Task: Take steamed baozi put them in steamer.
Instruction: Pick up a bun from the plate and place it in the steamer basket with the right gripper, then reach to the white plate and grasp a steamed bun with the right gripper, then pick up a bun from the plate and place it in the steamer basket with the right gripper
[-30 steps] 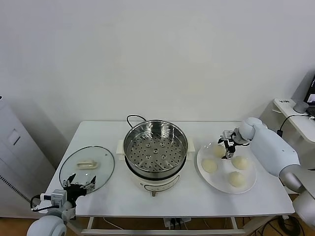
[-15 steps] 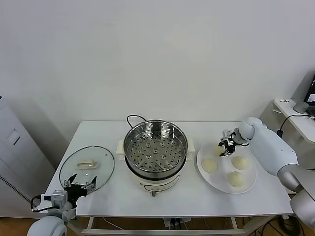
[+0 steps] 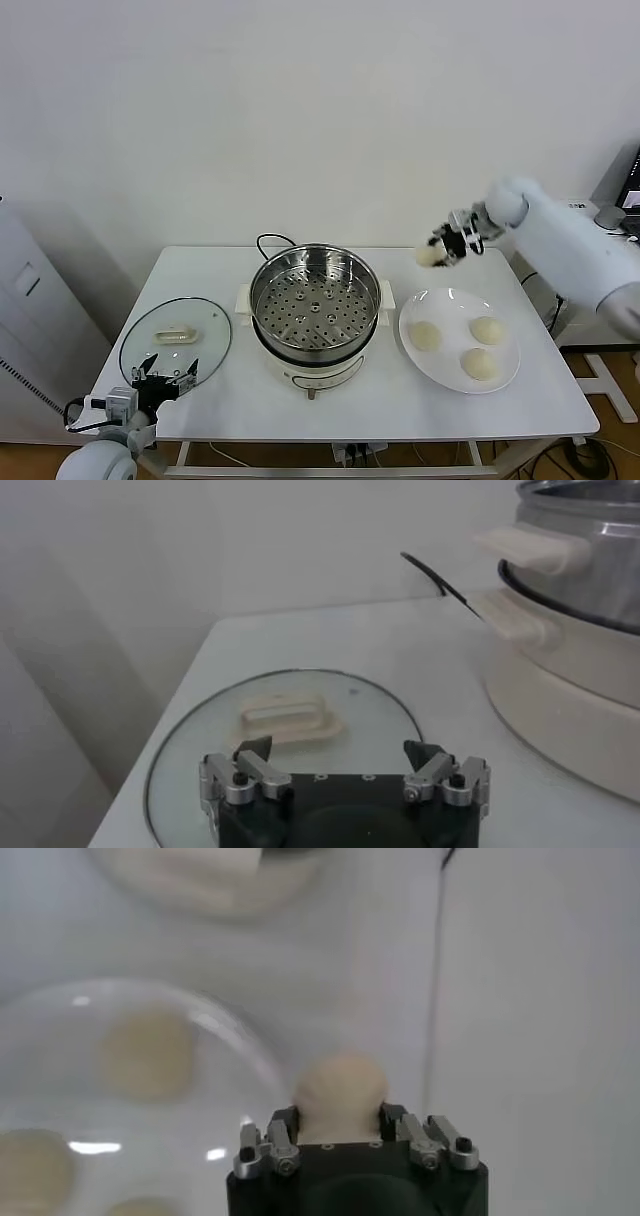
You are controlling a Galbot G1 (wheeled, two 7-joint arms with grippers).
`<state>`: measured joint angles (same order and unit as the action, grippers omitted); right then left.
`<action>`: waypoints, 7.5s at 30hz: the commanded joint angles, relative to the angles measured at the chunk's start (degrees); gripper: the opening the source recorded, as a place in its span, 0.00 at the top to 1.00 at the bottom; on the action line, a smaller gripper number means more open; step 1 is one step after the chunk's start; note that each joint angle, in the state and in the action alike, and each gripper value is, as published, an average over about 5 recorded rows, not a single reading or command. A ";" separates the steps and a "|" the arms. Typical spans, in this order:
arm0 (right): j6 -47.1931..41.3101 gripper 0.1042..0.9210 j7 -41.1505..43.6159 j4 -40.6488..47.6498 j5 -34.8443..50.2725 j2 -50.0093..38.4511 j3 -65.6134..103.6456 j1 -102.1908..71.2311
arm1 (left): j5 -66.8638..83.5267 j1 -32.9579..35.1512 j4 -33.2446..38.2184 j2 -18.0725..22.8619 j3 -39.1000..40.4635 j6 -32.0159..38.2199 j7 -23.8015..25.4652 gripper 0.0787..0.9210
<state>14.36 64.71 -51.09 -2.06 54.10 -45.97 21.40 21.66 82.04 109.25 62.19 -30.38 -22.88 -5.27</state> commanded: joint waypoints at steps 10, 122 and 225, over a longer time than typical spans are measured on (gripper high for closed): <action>32.19 0.50 6.65 -1.94 -4.61 19.87 -5.88 9.57 | 0.01 0.58 0.23 -1.00 -0.14 0.13 -0.02 0.12; -14.85 0.12 -2.55 0.22 11.40 -4.39 -13.91 -14.30 | 1.10 2.10 3.82 0.32 -1.41 -0.50 -0.03 0.12; -41.94 0.41 -21.67 -10.06 56.18 23.42 -38.42 9.38 | 1.92 4.07 5.47 0.54 -2.83 -0.04 -0.37 0.12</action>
<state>-27.10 44.16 -62.12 54.52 76.65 -84.54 31.71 23.56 86.02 114.77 62.77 -33.19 -22.95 -5.66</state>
